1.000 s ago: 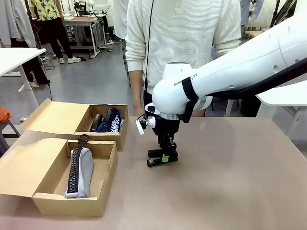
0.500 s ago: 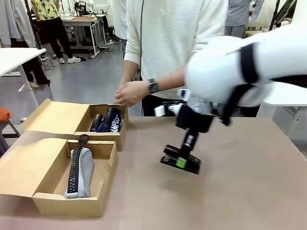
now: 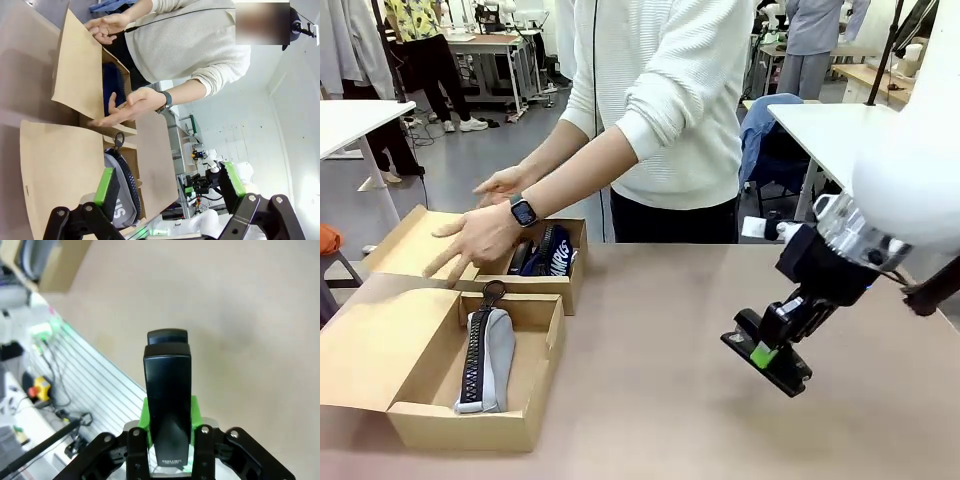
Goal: Place items inside the box.
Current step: Pick up a Pencil pouch or Stapler and place it inside the Mailer Box closest to the robot.
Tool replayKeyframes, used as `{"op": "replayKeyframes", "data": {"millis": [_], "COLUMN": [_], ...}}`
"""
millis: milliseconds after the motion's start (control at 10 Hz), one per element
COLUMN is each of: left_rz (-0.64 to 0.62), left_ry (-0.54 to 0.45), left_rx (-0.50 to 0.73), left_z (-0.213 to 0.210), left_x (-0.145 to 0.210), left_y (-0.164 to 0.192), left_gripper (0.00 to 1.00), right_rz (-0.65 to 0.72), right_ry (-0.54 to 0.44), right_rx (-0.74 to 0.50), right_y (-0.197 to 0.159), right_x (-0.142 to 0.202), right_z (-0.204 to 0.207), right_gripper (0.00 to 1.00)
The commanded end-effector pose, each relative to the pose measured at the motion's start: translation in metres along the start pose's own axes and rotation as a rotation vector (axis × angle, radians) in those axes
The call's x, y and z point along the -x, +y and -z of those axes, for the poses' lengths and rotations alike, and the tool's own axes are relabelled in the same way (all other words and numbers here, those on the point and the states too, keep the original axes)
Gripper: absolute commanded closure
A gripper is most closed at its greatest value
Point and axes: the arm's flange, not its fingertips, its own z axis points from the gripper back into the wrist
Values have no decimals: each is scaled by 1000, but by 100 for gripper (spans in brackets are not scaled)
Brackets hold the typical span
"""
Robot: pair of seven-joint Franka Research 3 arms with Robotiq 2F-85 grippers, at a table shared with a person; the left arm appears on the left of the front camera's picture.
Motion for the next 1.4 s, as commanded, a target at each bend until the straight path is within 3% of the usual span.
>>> {"op": "replayKeyframes", "data": {"millis": [0, 100, 200, 300, 400, 600, 700, 900, 1000, 1100, 1200, 1300], "left_rz": [13, 13, 13, 13, 13, 13, 13, 13, 13, 13, 13, 13], "left_ry": [-12, -12, -12, -12, -12, -12, -12, -12, -12, -12, -12, -12], "left_rx": [24, 24, 24, 24, 24, 24, 24, 24, 24, 24, 24, 24], "left_z": [1, 1, 1, 1, 1, 1, 1, 1, 1, 1, 1, 1], "left_x": [-1, -1, -1, -1, -1, -1, -1, -1, -1, -1, -1, -1], "left_y": [-2, -2, -2, -2, -2, -2, -2, -2, -2, -2, -2, -2], "left_gripper": [0, 0, 0, 0, 0, 0, 0, 0, 0, 0, 0, 0], "right_rz": [45, 149, 233, 542, 578, 582, 643, 746, 762, 759, 699, 699], "right_ry": [-23, 18, -74, -267, -303, -269, -289, -355, -360, -368, -339, -339], "right_rx": [4, -112, -269, -238, -250, -251, -276, -319, -355, -356, -308, -308], "right_y": [-6, -9, -5, 4, 23, 38, 18, -24, -46, -46, -6, -6], "right_x": [1, -34, -58, -76, -85, -97, -80, -8, 58, 58, -44, -44], "right_z": [-8, 7, 10, 14, 21, 31, 11, -38, -55, -54, -27, -27], "right_gripper": [85, 68, 68, 68, 68, 68, 68, 68, 68, 68, 68, 68]}}
